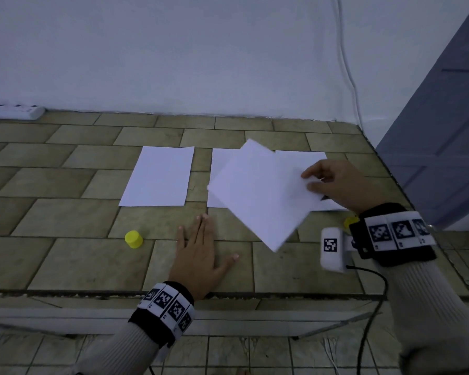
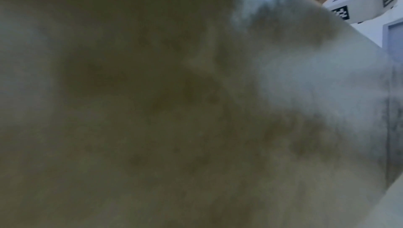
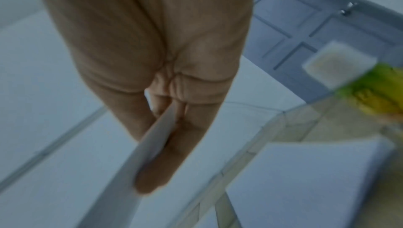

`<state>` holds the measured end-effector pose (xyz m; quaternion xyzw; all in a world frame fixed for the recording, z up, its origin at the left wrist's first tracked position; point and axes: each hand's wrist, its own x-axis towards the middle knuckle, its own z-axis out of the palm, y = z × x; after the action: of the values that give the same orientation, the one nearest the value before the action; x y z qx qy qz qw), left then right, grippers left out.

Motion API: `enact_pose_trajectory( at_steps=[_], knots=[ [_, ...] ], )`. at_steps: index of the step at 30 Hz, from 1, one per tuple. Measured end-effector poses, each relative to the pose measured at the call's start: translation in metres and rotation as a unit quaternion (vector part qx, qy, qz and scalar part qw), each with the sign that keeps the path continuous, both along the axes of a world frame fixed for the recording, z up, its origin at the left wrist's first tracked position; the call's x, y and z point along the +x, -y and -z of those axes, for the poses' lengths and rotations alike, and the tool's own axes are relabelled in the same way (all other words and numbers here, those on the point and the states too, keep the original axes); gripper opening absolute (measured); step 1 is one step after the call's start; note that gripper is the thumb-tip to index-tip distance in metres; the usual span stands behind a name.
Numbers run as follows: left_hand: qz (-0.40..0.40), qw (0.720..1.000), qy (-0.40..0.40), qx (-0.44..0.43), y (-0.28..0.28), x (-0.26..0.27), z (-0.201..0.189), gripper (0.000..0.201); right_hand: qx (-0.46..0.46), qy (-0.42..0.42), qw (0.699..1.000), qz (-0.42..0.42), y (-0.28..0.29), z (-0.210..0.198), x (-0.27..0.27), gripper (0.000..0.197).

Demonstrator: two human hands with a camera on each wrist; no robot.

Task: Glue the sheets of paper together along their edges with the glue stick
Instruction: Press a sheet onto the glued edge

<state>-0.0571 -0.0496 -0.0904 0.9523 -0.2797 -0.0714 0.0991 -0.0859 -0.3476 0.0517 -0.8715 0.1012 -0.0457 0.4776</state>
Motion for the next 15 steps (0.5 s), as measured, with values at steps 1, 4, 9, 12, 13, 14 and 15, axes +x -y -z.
enact_pose_trajectory(
  at_steps=[1, 4, 9, 12, 13, 14, 15],
  knots=[
    [0.0, 1.0, 0.002, -0.003, 0.0, 0.0, 0.0, 0.11, 0.042, 0.016, 0.998, 0.031, -0.002, 0.007, 0.008, 0.02],
    [0.004, 1.0, 0.007, -0.003, 0.0, 0.0, 0.0, 0.108, 0.127, 0.036, 0.986, 0.099, -0.015, 0.033, 0.035, 0.016],
    [0.007, 1.0, 0.011, 0.001, 0.0, 0.0, 0.001, 0.106, 0.034, 0.003, 0.99, 0.137, -0.042, 0.068, 0.073, 0.019],
    [0.01, 1.0, 0.01, -0.006, 0.0, 0.001, 0.001, 0.108, -0.014, -0.026, 0.989, 0.144, -0.052, 0.078, 0.082, 0.025],
    [0.011, 1.0, 0.011, -0.002, 0.0, 0.001, 0.001, 0.108, -0.029, -0.039, 0.989, 0.139, -0.054, 0.079, 0.084, 0.026],
    [0.011, 1.0, 0.013, 0.001, 0.0, 0.001, 0.001, 0.107, -0.038, -0.052, 0.989, 0.13, -0.056, 0.081, 0.085, 0.028],
    [0.01, 1.0, 0.013, 0.004, 0.0, 0.001, 0.0, 0.106, -0.036, -0.065, 0.99, 0.121, -0.057, 0.082, 0.085, 0.029]
  ],
)
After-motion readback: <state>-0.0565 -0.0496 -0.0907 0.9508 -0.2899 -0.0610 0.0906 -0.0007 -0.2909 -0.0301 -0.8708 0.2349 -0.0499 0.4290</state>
